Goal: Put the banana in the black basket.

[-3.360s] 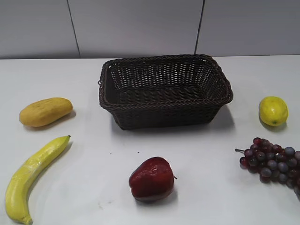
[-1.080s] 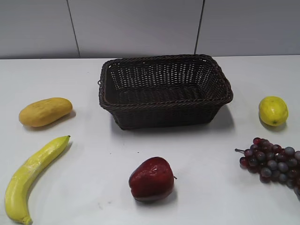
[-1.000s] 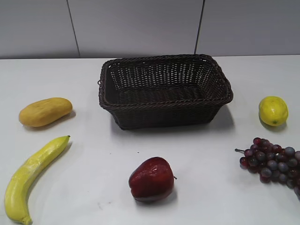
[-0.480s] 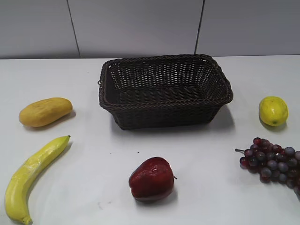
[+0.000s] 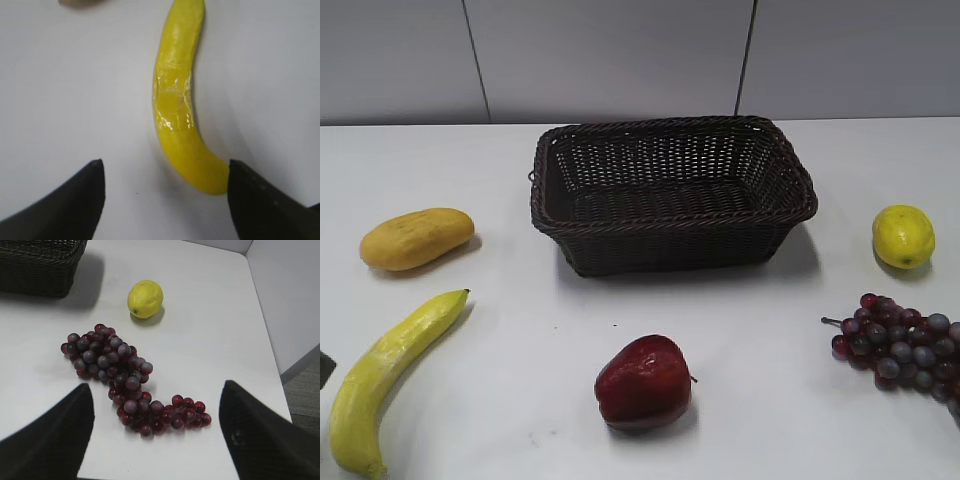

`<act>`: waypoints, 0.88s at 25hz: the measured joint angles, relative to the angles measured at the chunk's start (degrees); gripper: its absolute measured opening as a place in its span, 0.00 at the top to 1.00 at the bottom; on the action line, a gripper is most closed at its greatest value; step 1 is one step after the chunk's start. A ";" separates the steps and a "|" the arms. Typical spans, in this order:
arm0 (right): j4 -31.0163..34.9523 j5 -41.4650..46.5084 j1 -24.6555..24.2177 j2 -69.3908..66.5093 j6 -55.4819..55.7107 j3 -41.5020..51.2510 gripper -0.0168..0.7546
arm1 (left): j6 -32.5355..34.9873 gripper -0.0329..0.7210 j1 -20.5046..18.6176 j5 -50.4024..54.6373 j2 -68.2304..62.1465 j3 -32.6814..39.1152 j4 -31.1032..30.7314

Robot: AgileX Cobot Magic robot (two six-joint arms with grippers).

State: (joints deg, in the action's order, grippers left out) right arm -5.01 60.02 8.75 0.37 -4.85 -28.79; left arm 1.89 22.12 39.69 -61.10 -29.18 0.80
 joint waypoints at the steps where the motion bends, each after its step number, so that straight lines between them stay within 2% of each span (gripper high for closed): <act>1: 0.00 0.00 0.00 0.00 0.00 0.00 0.21 | 0.02 0.21 0.00 -1.55 -2.26 -0.05 0.05; 12: 0.00 0.00 0.00 0.00 0.00 0.00 0.21 | 0.07 0.21 0.00 -10.55 -24.48 -3.88 -0.80; 22: 0.00 0.00 0.00 0.00 0.00 0.00 0.21 | 0.07 0.22 0.00 -11.64 -35.46 -7.32 -1.15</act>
State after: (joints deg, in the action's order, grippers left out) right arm -5.01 60.02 8.75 0.37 -4.85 -28.79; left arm 1.97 22.12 28.04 -96.56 -36.50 -0.35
